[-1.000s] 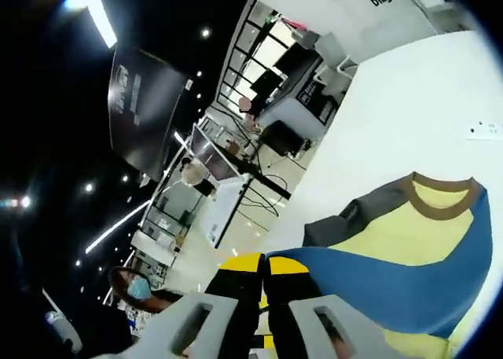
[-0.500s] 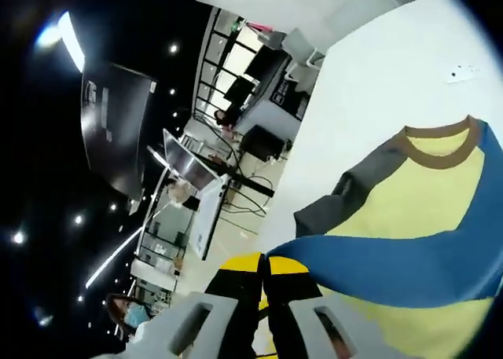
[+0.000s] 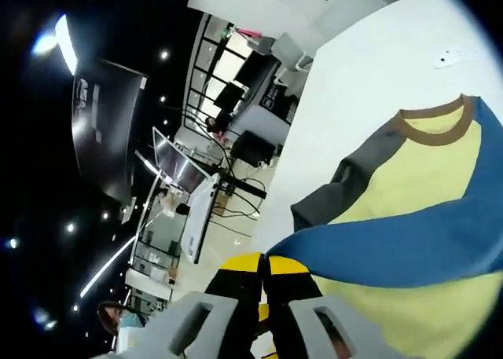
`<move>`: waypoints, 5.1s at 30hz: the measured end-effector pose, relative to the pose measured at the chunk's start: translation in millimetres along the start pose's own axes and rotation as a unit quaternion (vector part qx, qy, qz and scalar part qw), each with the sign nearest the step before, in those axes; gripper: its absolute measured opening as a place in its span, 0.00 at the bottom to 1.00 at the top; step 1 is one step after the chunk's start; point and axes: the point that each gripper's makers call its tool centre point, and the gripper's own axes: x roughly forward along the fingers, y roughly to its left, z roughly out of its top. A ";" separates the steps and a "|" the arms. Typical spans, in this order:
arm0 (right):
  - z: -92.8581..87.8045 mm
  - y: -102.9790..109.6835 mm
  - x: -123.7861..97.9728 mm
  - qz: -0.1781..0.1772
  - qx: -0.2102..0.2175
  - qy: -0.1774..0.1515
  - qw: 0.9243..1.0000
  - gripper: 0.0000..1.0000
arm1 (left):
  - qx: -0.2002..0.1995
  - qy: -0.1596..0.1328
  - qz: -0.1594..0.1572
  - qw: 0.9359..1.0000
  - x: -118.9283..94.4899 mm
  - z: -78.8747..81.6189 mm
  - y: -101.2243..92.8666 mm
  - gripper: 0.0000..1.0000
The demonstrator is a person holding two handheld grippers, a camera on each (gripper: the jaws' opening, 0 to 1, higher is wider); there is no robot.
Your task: Fold the garment on the visible template until the final outline fits inside the template.
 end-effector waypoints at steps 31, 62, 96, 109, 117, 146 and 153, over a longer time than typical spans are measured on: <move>46.4 -69.9 -54.8 -0.110 -0.239 -0.039 0.964 0.38 | -0.168 -0.012 -0.009 0.986 -12.4 5.0 17.8 0.00; 78.8 -201.3 -95.1 -0.290 -0.399 0.076 0.867 0.30 | -0.169 -0.004 -0.027 0.985 -16.1 1.5 6.0 0.00; 78.2 -233.0 -89.1 -0.299 -0.422 0.150 0.842 0.00 | -0.184 0.011 -0.025 0.983 -15.1 -7.7 8.7 0.00; 100.6 -228.0 -111.1 -0.309 -0.404 0.063 0.859 0.00 | -0.174 0.017 -0.017 0.984 -15.4 -7.6 15.7 0.00; 105.4 -224.6 -123.6 -0.317 -0.399 0.044 0.859 0.00 | -0.161 0.052 -0.052 0.984 -9.9 -1.1 33.4 0.00; 134.6 -256.1 -170.8 -0.373 -0.340 0.006 0.863 0.00 | 0.044 0.175 -0.121 0.976 101.4 -21.0 89.6 0.00; 133.4 -268.1 -172.9 -0.380 -0.320 -0.002 0.868 0.00 | 0.077 0.200 -0.123 0.969 121.7 -34.5 95.9 0.00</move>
